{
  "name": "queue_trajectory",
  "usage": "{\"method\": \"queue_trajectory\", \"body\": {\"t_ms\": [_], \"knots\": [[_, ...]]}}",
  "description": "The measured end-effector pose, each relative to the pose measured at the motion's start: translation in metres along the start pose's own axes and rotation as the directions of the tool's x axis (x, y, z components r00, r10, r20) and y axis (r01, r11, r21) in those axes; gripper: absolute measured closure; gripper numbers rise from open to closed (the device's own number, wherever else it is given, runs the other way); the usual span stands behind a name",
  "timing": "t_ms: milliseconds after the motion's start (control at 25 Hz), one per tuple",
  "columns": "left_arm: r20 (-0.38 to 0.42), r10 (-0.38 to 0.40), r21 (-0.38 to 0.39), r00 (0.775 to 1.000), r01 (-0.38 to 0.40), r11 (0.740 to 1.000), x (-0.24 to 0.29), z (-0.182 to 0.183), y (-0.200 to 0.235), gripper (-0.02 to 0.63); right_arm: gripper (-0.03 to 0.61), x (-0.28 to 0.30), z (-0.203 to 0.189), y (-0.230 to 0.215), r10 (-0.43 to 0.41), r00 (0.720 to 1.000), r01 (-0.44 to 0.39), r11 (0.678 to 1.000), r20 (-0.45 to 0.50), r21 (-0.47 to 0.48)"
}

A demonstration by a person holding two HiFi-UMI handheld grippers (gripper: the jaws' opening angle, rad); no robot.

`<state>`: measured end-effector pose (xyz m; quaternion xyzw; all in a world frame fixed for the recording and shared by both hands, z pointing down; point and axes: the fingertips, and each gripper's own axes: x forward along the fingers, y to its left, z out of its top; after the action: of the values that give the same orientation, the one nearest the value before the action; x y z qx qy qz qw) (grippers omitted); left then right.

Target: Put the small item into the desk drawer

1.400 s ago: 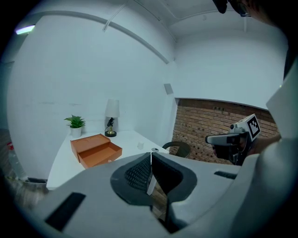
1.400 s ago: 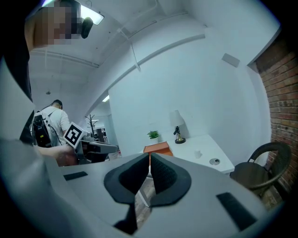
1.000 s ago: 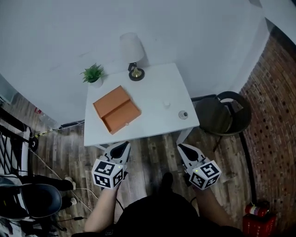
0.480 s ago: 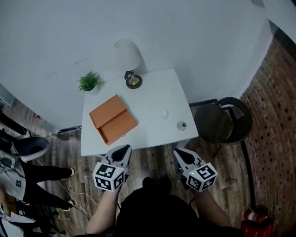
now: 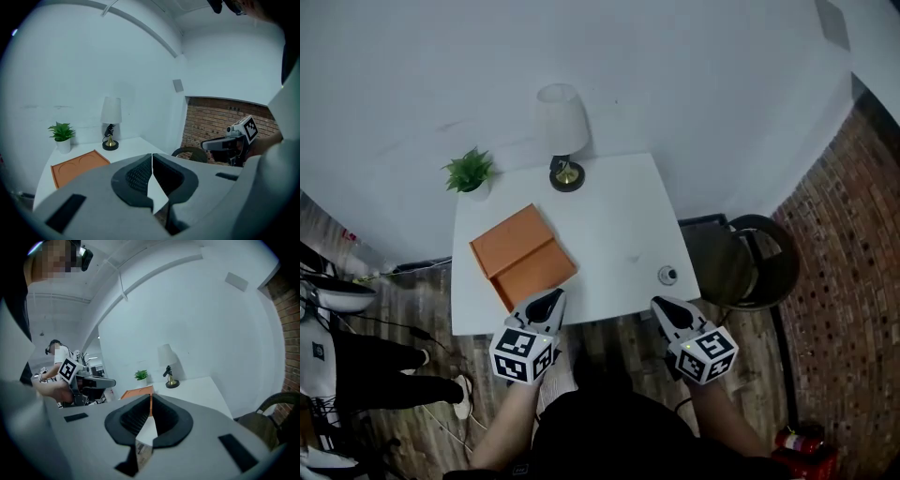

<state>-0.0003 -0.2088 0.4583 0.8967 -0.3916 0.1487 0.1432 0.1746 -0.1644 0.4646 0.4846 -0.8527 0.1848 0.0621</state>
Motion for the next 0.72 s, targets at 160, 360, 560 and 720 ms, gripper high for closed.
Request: {"method": "queue_trajectory", "body": {"t_ms": [160, 360, 560, 720], "knots": [[0.003, -0.037, -0.016, 0.999, 0.038, 0.999, 0.008, 0.001, 0.022, 0.598, 0.572, 0.028, 0.009, 0.004, -0.024, 0.999, 0.023, 0.999, -0.027, -0.027], [0.005, -0.084, -0.042, 0.996, 0.084, 0.996, 0.016, -0.004, 0.046, 0.598, 0.522, 0.051, 0.006, 0.015, -0.054, 0.996, 0.051, 0.997, -0.072, -0.053], [0.006, -0.124, -0.042, 0.992, 0.125, 0.991, 0.027, -0.004, 0.054, 0.598, 0.493, 0.066, -0.007, 0.012, -0.092, 0.989, 0.085, 0.994, -0.119, -0.067], [-0.008, -0.141, -0.052, 0.99, 0.14, 0.989, 0.04, -0.007, 0.059, 0.598, 0.442, 0.083, -0.011, 0.001, -0.095, 0.986, 0.087, 0.994, -0.135, -0.063]]}}
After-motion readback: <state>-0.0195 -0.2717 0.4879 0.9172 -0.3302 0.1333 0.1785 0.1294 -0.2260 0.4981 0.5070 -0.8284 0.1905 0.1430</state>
